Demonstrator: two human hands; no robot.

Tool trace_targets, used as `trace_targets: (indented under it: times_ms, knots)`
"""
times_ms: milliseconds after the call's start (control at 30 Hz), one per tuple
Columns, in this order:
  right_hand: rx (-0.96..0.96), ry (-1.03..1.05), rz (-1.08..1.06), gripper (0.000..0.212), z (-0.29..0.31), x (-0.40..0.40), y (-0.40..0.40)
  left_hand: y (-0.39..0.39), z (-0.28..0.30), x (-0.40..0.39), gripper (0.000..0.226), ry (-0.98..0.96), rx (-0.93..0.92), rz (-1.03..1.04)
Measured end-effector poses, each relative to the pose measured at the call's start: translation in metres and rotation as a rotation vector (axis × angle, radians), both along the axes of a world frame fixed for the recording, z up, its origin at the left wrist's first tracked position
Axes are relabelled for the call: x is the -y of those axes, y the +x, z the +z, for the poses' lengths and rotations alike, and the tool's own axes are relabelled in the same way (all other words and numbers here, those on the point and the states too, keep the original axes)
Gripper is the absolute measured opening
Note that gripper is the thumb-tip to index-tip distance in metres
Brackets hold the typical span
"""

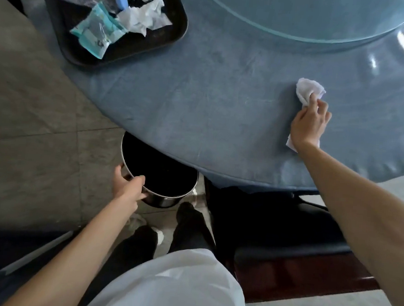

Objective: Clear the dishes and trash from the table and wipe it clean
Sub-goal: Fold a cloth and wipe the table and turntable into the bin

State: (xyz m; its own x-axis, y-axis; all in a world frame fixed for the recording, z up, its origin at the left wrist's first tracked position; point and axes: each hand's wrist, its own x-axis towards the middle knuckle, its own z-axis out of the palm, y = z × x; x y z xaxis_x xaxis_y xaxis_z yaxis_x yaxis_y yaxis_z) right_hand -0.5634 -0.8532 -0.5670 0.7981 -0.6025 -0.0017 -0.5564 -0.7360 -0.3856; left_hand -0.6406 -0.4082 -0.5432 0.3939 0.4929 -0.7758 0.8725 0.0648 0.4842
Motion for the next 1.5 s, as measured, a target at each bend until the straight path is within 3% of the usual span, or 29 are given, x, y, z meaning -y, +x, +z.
trace_targets:
  times_ms: [367, 600, 800, 900, 1167, 1500]
  knots:
    - [-0.035, 0.036, 0.15, 0.07, 0.0, -0.056, 0.015, -0.002, -0.005, -0.006, 0.085, -0.026, 0.033, 0.033]
    - [0.075, 0.288, 0.707, 0.055, 0.0, -0.244, -0.009, -0.011, -0.01, -0.024, 0.084, -0.053, 0.037, 0.027]
    - [-0.016, 0.433, 1.126, 0.053, -0.018, -0.337, -0.075, -0.033, -0.023, -0.053, 0.069, -0.1, 0.076, 0.118]
    - [-0.054, 0.462, 1.093, 0.051, -0.028, -0.362, -0.102, -0.049, -0.041, -0.078, 0.068, -0.07, 0.086, 0.155]
    - [-0.139, 0.384, 0.99, 0.051, -0.072, -0.378, -0.075, -0.066, -0.113, -0.136, 0.075, -0.211, 0.059, 0.335]
    - [-0.229, 0.388, 0.891, 0.045, -0.257, -0.42, -0.096, -0.083, -0.311, -0.187, 0.066, -0.413, 0.213, 0.462]
